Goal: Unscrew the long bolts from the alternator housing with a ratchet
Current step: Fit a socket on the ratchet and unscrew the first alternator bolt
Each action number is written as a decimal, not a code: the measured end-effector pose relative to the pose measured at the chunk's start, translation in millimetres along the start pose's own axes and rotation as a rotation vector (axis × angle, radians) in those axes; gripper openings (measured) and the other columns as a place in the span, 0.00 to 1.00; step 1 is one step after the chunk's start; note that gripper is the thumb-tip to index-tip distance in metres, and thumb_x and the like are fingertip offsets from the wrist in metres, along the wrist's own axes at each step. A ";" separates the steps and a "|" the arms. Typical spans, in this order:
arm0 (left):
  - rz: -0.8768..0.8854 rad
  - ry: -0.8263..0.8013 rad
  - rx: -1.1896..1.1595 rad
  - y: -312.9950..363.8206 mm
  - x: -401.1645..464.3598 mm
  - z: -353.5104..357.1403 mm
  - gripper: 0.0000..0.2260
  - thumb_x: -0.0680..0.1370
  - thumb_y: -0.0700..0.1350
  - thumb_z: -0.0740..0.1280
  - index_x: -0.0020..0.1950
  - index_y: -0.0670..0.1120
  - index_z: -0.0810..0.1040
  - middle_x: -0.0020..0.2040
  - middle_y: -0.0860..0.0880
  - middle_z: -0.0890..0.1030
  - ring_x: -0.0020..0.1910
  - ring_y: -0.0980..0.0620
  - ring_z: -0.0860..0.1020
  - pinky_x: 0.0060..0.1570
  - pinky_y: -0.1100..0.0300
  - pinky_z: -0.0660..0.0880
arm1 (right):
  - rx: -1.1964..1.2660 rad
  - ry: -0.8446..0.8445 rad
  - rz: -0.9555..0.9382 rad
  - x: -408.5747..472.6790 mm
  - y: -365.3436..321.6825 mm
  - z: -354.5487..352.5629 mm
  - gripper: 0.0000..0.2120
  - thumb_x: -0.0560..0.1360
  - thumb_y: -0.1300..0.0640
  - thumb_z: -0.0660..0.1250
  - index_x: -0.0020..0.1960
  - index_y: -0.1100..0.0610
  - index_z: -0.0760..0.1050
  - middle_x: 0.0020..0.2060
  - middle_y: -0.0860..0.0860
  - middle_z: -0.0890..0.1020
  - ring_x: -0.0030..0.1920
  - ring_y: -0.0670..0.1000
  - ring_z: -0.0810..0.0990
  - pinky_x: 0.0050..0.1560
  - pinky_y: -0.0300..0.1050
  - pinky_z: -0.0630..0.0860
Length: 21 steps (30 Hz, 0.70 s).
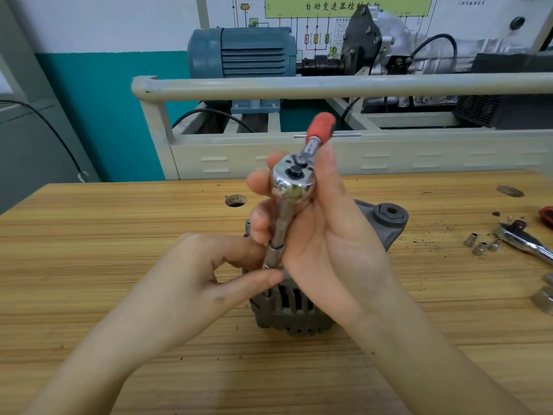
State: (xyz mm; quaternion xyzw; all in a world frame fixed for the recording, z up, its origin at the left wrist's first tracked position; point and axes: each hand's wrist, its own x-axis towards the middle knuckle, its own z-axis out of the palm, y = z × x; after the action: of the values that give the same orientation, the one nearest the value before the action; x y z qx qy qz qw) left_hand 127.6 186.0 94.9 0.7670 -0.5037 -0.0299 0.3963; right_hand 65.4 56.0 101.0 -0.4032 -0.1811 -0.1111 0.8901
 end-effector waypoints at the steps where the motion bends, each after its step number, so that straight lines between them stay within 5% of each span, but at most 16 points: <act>1: 0.003 0.004 0.010 -1.1 -0.3 0.0 0.16 0.66 0.62 0.63 0.44 0.54 0.82 0.37 0.58 0.83 0.37 0.57 0.80 0.39 0.67 0.73 | -0.003 -0.008 -0.016 0.2 0.8 0.4 0.13 0.68 0.45 0.65 0.43 0.54 0.78 0.39 0.49 0.83 0.34 0.45 0.79 0.37 0.37 0.74; 5: 0.009 0.017 0.034 -4.0 -1.1 0.9 0.22 0.66 0.62 0.63 0.37 0.44 0.82 0.38 0.51 0.83 0.37 0.53 0.80 0.39 0.60 0.73 | -0.024 0.008 -0.079 -1.7 1.6 0.3 0.12 0.61 0.49 0.72 0.41 0.54 0.78 0.39 0.50 0.81 0.36 0.46 0.78 0.36 0.38 0.74; 11: -0.018 0.029 -0.024 -0.5 -0.2 1.8 0.16 0.65 0.61 0.64 0.43 0.53 0.81 0.36 0.61 0.82 0.38 0.62 0.80 0.39 0.72 0.72 | -0.058 -0.002 -0.054 -0.5 3.1 1.1 0.14 0.66 0.44 0.66 0.44 0.54 0.76 0.40 0.48 0.83 0.31 0.45 0.78 0.35 0.36 0.74; 16: -0.002 0.006 -0.032 -0.2 0.2 2.8 0.16 0.66 0.60 0.63 0.44 0.51 0.80 0.37 0.58 0.82 0.38 0.60 0.80 0.38 0.68 0.73 | -0.007 -0.009 -0.044 -0.5 2.5 -0.6 0.14 0.67 0.44 0.65 0.44 0.54 0.77 0.39 0.49 0.83 0.30 0.44 0.77 0.35 0.36 0.74; 21: -0.036 0.108 -0.019 0.0 -0.3 7.0 0.14 0.62 0.61 0.65 0.33 0.53 0.80 0.35 0.63 0.82 0.37 0.66 0.79 0.37 0.76 0.71 | 0.017 0.013 -0.097 -2.4 2.9 -1.3 0.14 0.60 0.50 0.73 0.42 0.54 0.76 0.38 0.52 0.79 0.30 0.47 0.77 0.34 0.38 0.75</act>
State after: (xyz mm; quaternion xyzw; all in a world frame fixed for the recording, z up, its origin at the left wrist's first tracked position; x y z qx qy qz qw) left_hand 124.4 182.2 90.1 0.7725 -0.4676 -0.0004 0.4296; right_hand 64.5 57.0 97.2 -0.3858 -0.1956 -0.1551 0.8882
